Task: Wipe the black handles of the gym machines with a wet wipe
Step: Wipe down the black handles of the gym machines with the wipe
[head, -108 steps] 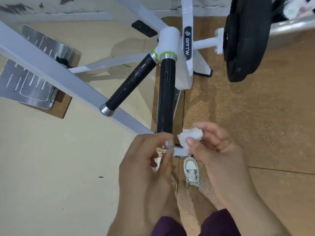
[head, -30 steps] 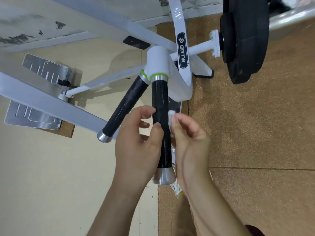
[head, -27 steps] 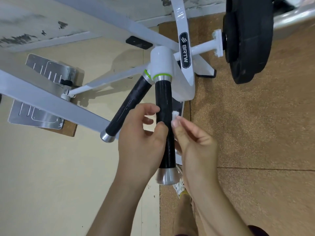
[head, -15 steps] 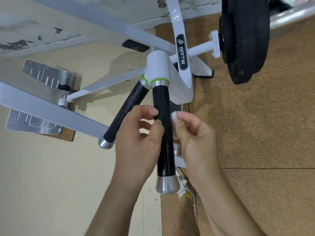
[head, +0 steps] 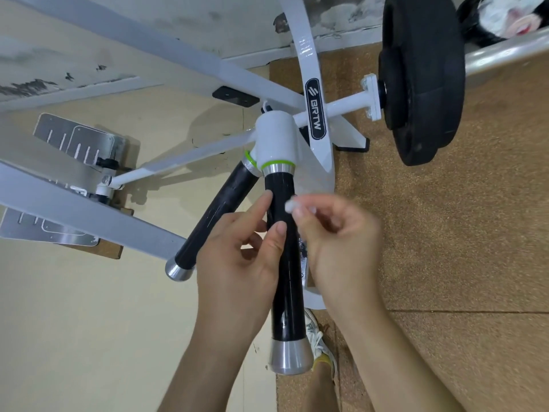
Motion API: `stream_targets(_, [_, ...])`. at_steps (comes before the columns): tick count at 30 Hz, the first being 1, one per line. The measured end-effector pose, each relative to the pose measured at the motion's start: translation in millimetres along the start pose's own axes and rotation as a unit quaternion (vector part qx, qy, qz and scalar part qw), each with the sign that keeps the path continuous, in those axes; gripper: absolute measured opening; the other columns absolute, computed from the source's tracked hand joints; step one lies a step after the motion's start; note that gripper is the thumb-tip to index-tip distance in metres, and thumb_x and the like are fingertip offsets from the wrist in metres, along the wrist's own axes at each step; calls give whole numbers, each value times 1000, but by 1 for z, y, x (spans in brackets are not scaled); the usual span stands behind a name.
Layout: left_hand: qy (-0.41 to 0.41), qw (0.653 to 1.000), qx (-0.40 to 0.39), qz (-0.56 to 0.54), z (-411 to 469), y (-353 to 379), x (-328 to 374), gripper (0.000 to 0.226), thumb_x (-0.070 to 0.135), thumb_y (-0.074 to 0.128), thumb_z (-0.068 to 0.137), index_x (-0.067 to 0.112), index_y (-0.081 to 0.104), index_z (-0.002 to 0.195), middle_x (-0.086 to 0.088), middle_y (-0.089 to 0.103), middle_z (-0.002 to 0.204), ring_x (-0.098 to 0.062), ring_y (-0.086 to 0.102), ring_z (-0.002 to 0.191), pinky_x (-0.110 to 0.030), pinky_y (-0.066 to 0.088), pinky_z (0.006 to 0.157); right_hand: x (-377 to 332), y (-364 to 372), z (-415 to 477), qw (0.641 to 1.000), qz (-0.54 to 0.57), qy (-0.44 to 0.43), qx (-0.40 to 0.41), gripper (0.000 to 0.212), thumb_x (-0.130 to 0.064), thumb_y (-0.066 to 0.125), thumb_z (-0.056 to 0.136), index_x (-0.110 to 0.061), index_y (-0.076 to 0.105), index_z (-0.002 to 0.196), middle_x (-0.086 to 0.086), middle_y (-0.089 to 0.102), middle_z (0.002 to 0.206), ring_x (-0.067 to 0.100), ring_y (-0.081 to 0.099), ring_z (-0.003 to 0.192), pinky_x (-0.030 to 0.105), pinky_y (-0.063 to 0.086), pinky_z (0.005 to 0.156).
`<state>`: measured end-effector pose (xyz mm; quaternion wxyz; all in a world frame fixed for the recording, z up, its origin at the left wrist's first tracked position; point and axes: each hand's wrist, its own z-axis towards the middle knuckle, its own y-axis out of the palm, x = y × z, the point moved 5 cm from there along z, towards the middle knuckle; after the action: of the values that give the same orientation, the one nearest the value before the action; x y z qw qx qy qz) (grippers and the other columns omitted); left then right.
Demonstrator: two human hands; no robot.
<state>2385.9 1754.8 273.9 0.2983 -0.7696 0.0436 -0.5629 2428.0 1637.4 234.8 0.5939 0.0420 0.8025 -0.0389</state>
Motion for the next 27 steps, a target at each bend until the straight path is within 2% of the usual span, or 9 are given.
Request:
stream_targets(4, [2,1000,1,1,-1,1,0,39,18,67,86,39,60,118,6,63,91,-4,59,73,-8,46,66,-6,15,31,999,-5,-8,45,11,-7,68,82,-17,73,80,2,70,81,12,65,73,30,54,74])
stream_targets(7, [0,1000,1,6,-1,1,0,38,19,66,85,41,61,116,7,62,88,-5,59,75,-8,45,65,-14,12,11,994,-77,-76,20,10,-12,70,81,-22,73,80,-3,61,80,7,59,69,22,49,69])
stream_targets(10, [1,1000,-3,9,0,1,0,40,15,63,85,41,62,115,6,61,87,-5,59,76,-7,44,66,-23,20,9,978,-167,-125,8,9,-16,70,81,-24,72,79,-4,53,80,9,56,66,27,49,67])
stream_targets(12, [-4,1000,-3,5,-1,2,-1,40,16,65,86,39,61,118,6,61,89,-5,59,75,-7,45,67,-22,23,22,981,-149,-121,38,7,-14,68,81,-20,71,79,0,56,81,9,55,68,28,49,69])
stream_targets(15, [-5,1000,-4,-7,0,1,-1,40,18,66,86,42,57,117,7,59,90,-3,59,76,-10,48,68,6,19,36,995,-54,18,84,5,-15,67,84,-18,68,81,5,67,80,16,63,71,40,55,72])
stream_targets(18, [0,1000,-10,-8,-2,1,0,40,20,65,86,47,55,115,8,58,90,-4,60,79,-11,49,68,31,15,28,971,83,217,63,8,-9,67,86,-15,66,81,17,70,85,23,64,71,48,58,77])
stream_targets(23, [8,1000,-10,6,-1,2,1,40,20,65,87,46,53,114,9,57,89,-2,58,80,-9,47,68,12,20,36,988,50,132,57,15,-8,66,85,-19,63,75,8,69,82,23,68,80,42,56,81])
stream_targets(25, [15,1000,-8,12,-1,1,2,39,21,64,87,45,53,115,9,58,89,-1,57,80,-7,47,68,14,24,40,977,90,177,78,19,-3,64,85,-17,59,74,10,65,79,24,63,74,44,57,79])
stream_targets(27, [20,1000,-9,15,-1,1,2,39,21,64,87,45,53,115,9,58,89,-1,57,80,-8,47,68,19,29,35,947,170,261,73,16,-5,65,87,-16,58,78,19,67,90,28,64,75,44,60,69])
